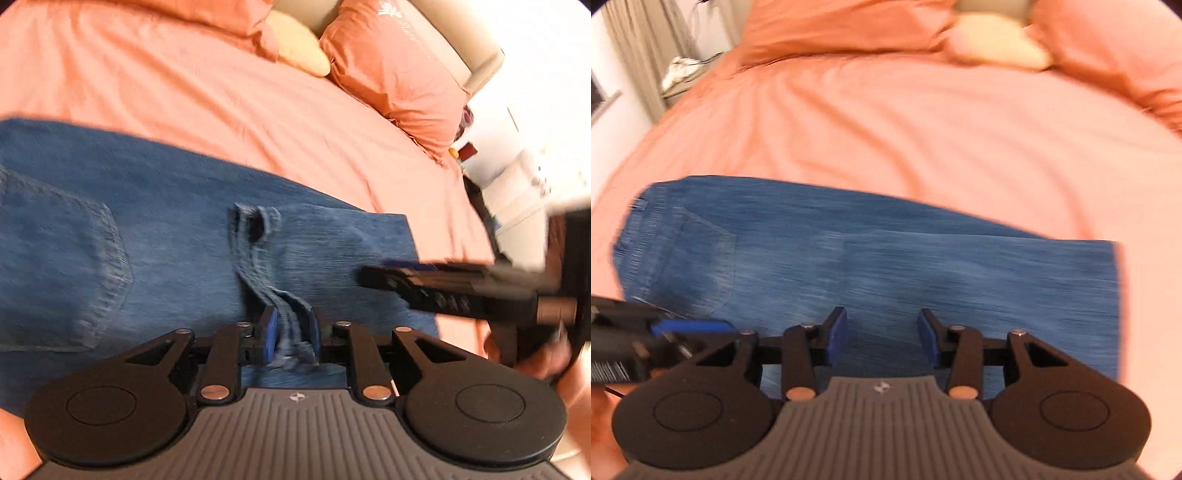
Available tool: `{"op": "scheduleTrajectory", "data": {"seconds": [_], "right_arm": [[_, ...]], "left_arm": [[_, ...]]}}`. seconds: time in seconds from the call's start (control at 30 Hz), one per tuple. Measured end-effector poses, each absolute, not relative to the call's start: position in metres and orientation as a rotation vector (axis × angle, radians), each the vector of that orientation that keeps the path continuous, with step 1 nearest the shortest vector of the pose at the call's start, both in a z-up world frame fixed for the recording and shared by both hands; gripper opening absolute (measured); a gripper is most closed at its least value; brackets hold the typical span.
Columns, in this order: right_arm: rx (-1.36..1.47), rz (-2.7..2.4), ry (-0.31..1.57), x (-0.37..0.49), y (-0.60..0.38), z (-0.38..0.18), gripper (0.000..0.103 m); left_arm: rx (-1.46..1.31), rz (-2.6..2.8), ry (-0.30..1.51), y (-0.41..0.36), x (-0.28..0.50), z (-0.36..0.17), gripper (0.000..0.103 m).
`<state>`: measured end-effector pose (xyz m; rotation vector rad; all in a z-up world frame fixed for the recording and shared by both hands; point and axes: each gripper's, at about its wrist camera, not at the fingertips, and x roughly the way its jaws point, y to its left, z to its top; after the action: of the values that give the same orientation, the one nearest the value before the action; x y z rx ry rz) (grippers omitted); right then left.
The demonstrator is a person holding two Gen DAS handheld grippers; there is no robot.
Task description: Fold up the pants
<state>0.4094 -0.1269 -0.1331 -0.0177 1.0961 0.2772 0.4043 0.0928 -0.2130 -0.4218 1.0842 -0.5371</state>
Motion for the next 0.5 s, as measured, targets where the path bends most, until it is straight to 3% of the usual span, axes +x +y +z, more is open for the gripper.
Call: {"op": "scheduleTrajectory", "data": {"seconds": [0.07,0.1,0.13,0.2,0.27,0.33,0.4,0.43,0.5], "right_arm": [[-0.046,0.220,1.072,0.398,-0.150,-0.136,0.038],[-0.047,0.200,1.067,0.391,-0.162,-0.138,0.037],[-0.038,0.187,1.067,0.385,-0.177,-0.139,0.037],[-0.014,0.169,1.071,0.375,-0.205,-0.142,0.036],[0.000,0.145,1.077,0.369,-0.230,-0.146,0.036],[0.018,0.128,1.074,0.364,-0.249,-0.153,0.036],[0.031,0.116,1.068,0.360,-0.265,-0.160,0.036],[0.036,0.110,1.062,0.359,-0.272,-0.162,0.036],[0.042,0.106,1.045,0.360,-0.284,-0.164,0.033]], "left_arm": [[-0.474,-0.491,1.105,0.087,0.412,-0.223,0.053],[-0.495,-0.473,1.110,0.085,0.417,-0.229,0.060],[-0.517,-0.458,1.114,0.084,0.421,-0.235,0.060],[-0.586,-0.423,1.112,0.086,0.432,-0.246,0.073],[-0.648,-0.376,1.124,0.089,0.442,-0.258,0.073],[-0.679,-0.378,1.169,0.086,0.449,-0.270,0.068],[-0.632,-0.383,1.181,0.076,0.447,-0.272,0.040],[-0.578,-0.374,1.170,0.070,0.444,-0.269,0.034],[-0.458,-0.358,1.119,0.059,0.438,-0.259,0.011]]}}
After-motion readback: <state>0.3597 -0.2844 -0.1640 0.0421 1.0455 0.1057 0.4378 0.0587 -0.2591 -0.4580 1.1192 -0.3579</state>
